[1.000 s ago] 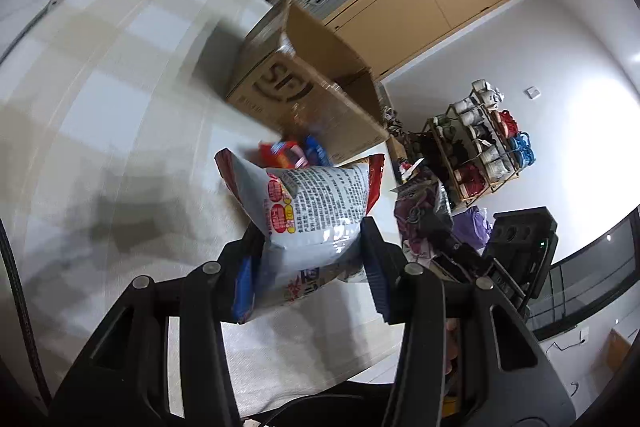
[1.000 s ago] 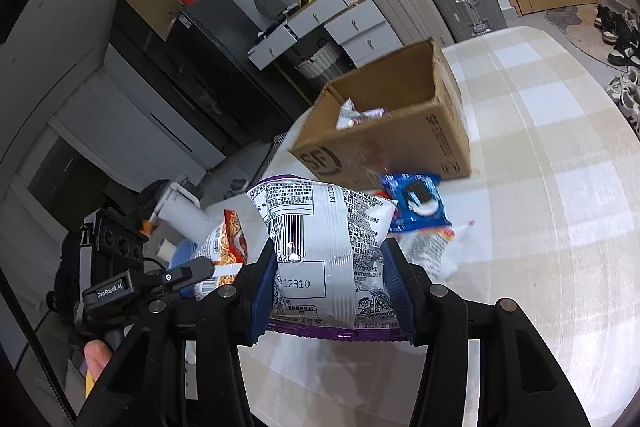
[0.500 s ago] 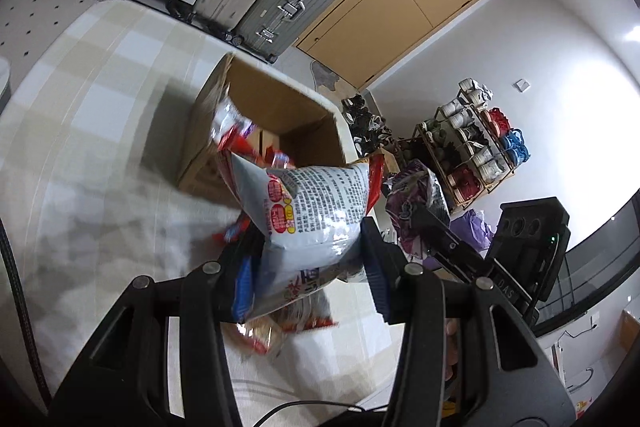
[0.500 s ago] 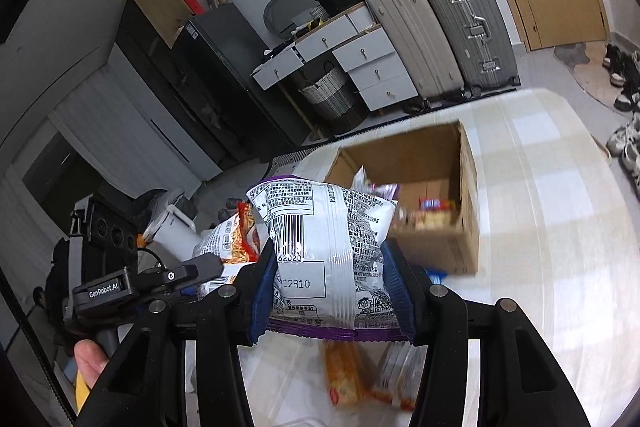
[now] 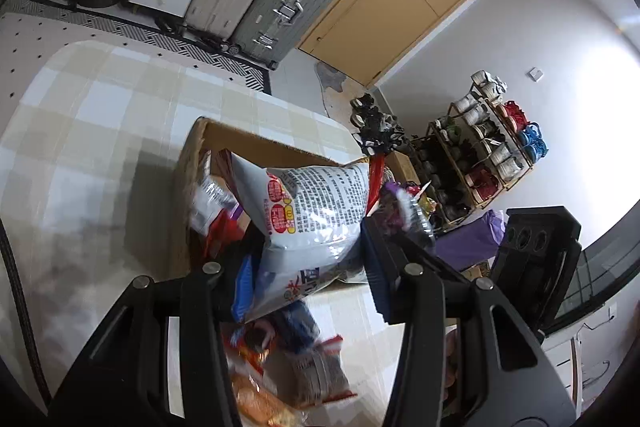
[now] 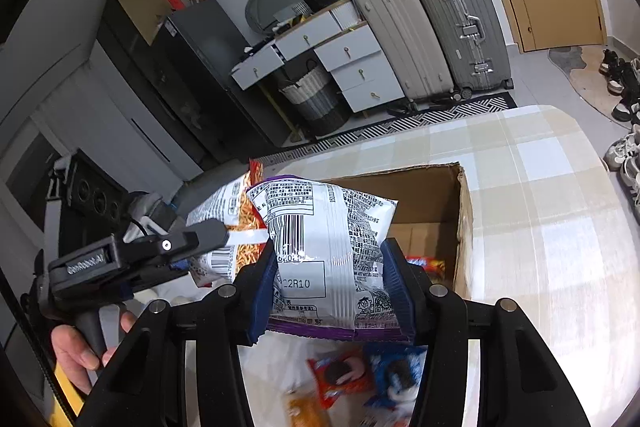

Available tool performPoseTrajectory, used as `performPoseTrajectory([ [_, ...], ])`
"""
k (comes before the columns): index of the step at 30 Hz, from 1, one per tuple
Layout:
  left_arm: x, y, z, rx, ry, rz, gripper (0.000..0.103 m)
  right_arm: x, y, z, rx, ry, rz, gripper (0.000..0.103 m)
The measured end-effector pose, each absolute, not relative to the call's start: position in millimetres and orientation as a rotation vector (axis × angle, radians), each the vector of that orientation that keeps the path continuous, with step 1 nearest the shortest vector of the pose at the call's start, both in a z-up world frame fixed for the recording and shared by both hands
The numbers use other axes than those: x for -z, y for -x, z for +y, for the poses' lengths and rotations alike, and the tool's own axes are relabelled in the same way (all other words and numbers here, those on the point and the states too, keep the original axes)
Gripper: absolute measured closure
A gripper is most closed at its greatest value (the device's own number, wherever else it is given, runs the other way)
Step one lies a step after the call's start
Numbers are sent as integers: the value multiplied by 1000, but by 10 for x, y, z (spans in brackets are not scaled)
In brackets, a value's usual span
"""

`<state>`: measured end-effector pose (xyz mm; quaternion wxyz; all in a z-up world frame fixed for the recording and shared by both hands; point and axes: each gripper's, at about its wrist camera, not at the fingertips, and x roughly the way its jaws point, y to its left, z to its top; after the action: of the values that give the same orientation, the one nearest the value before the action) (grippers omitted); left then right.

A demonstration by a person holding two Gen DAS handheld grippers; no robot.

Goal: Organize snacks
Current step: 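Carry both held bags over the open cardboard box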

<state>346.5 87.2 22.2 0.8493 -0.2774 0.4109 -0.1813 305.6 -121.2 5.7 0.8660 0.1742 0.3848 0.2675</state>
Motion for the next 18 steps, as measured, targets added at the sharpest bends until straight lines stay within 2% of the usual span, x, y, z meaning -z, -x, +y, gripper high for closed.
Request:
performPoseTrajectory([
  [9, 249, -4057, 775, 355, 569, 959, 59, 260, -3455, -1057, -482, -239, 857, 52],
  [18, 651, -4295, 702, 343, 543, 1017, 59, 454, -3526, -878, -465, -135, 863, 52],
])
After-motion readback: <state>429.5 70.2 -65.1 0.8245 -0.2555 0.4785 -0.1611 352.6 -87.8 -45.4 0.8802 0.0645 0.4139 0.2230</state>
